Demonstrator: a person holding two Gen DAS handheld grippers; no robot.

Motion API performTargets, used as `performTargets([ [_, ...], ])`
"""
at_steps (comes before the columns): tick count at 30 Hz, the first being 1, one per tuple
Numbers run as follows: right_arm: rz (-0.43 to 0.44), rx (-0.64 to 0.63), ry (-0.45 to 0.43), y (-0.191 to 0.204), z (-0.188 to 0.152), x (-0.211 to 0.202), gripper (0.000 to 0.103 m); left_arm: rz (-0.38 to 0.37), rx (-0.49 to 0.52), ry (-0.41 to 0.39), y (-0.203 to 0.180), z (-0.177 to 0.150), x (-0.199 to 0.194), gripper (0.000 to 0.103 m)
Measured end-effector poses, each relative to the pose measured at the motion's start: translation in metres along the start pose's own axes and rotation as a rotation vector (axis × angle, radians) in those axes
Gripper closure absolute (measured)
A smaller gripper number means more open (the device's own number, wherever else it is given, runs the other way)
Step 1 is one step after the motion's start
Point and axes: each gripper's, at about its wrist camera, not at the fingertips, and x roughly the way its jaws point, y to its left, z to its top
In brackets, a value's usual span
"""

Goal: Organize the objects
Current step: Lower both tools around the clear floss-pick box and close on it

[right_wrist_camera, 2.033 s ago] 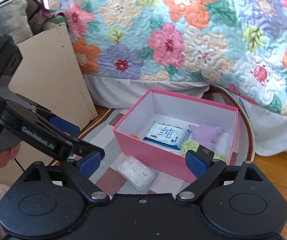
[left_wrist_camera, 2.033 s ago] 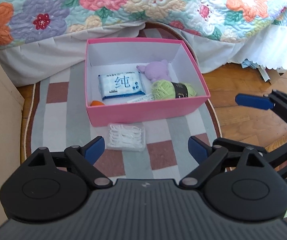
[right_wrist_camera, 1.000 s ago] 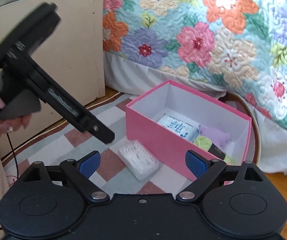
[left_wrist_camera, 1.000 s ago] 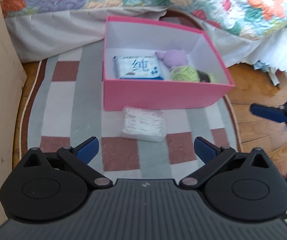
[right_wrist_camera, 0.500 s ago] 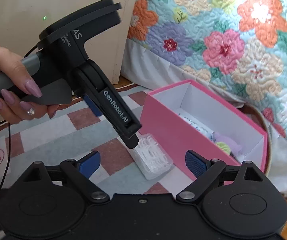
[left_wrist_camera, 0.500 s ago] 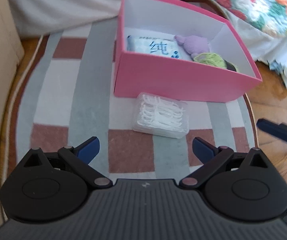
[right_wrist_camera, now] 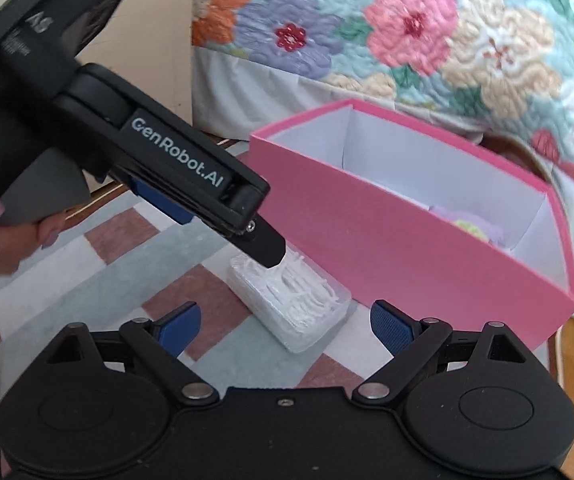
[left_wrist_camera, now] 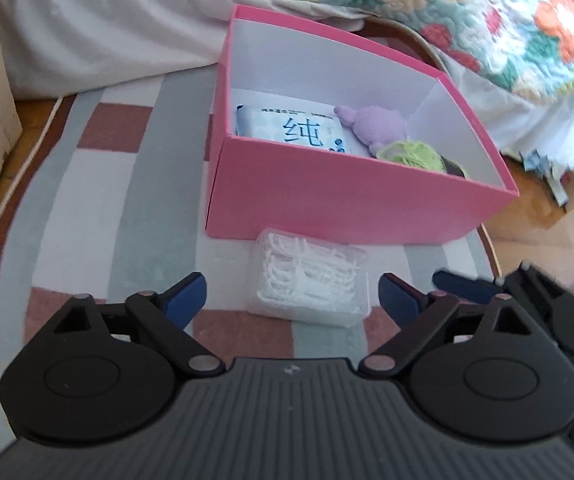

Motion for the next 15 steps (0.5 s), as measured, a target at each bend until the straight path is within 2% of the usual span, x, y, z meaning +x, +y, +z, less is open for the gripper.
performTargets([
  [4,0.014,-0.036,0.007,0.003,-0.004,0.013,0.009,0.008,-0.043,0.004,0.011,0.002,0.017,0.021],
  [6,0.011,-0.043,0.021,0.005,-0.006,0.019,0.009,0.004,-0.055,0.014,0.015,0.003,0.025,0.029],
  [8,0.013,-0.035,0.041,0.004,-0.007,0.026,0.009,-0.007,-0.063,0.021,0.017,0.003,0.032,0.034],
  [11,0.007,-0.015,0.071,0.001,-0.007,0.036,0.009,-0.06,-0.084,0.035,0.019,0.001,0.037,0.034],
  [15,-0.025,0.038,0.06,-0.01,-0.008,0.04,0.009,-0.072,-0.09,0.058,0.018,-0.001,0.043,0.044],
])
